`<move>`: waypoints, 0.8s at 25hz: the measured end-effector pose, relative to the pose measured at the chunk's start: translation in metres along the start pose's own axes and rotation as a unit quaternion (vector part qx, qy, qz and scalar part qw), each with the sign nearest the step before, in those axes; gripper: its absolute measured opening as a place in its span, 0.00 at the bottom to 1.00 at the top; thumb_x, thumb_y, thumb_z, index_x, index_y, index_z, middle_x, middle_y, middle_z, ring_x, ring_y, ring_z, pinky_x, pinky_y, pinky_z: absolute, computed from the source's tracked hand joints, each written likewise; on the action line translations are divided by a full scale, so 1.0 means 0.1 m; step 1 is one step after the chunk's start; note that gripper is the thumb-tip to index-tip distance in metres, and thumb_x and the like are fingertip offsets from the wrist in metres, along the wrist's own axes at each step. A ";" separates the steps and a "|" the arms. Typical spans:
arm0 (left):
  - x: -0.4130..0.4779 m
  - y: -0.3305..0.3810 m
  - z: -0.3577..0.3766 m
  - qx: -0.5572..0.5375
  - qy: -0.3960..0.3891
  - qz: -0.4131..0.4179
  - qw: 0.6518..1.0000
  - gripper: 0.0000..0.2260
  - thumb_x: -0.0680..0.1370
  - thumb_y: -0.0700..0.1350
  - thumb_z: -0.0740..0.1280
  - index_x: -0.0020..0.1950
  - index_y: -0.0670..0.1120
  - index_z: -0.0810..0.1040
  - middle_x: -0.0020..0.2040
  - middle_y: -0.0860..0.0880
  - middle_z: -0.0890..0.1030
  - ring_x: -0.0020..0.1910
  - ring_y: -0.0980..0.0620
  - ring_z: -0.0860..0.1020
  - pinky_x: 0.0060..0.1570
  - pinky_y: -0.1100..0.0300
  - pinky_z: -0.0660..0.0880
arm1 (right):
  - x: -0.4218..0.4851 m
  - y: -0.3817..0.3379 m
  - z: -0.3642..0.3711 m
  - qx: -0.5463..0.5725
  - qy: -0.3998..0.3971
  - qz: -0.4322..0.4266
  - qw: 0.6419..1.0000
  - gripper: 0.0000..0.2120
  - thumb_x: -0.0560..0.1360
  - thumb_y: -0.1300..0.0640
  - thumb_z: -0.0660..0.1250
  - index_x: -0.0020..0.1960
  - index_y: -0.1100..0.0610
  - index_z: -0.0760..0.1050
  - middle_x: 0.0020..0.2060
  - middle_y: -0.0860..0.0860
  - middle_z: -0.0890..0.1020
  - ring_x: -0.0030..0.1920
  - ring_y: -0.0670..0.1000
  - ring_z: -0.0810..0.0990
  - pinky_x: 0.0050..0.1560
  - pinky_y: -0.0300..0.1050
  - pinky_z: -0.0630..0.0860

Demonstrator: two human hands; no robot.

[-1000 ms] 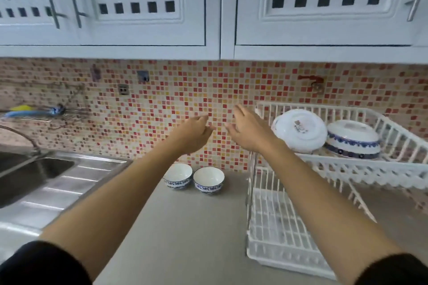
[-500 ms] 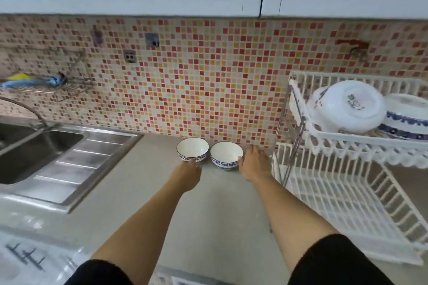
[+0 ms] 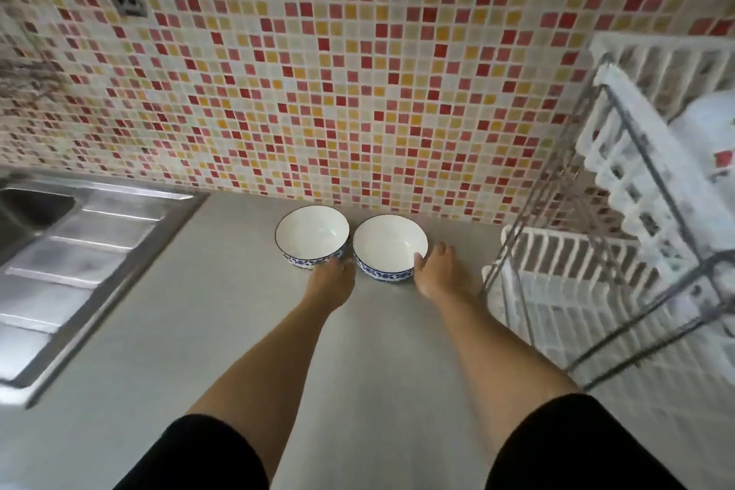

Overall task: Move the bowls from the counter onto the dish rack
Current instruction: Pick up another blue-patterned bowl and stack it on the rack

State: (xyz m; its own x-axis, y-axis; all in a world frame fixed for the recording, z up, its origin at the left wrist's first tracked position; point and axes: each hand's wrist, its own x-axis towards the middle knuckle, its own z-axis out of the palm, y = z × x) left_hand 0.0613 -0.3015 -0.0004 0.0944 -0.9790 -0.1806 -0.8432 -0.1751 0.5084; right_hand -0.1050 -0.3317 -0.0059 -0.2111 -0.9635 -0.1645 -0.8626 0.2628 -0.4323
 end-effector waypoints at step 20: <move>-0.04 0.04 0.25 -0.143 0.035 -0.117 0.982 0.20 0.77 0.35 0.57 0.69 0.37 0.61 0.61 0.33 0.75 0.59 0.33 0.74 0.56 0.47 0.73 | -0.41 0.04 0.23 0.056 0.044 0.001 0.997 0.25 0.79 0.63 0.57 0.74 0.62 0.55 0.61 0.61 0.77 0.59 0.60 0.78 0.55 0.48 0.73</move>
State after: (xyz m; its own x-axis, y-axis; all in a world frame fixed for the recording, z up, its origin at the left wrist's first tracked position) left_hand 0.0440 -0.2957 -0.0183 0.3125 -0.9111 -0.2687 -0.6112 -0.4094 0.6774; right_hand -0.0889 -0.2897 -0.0211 -0.2559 -0.9625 -0.0898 -0.8066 0.2638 -0.5289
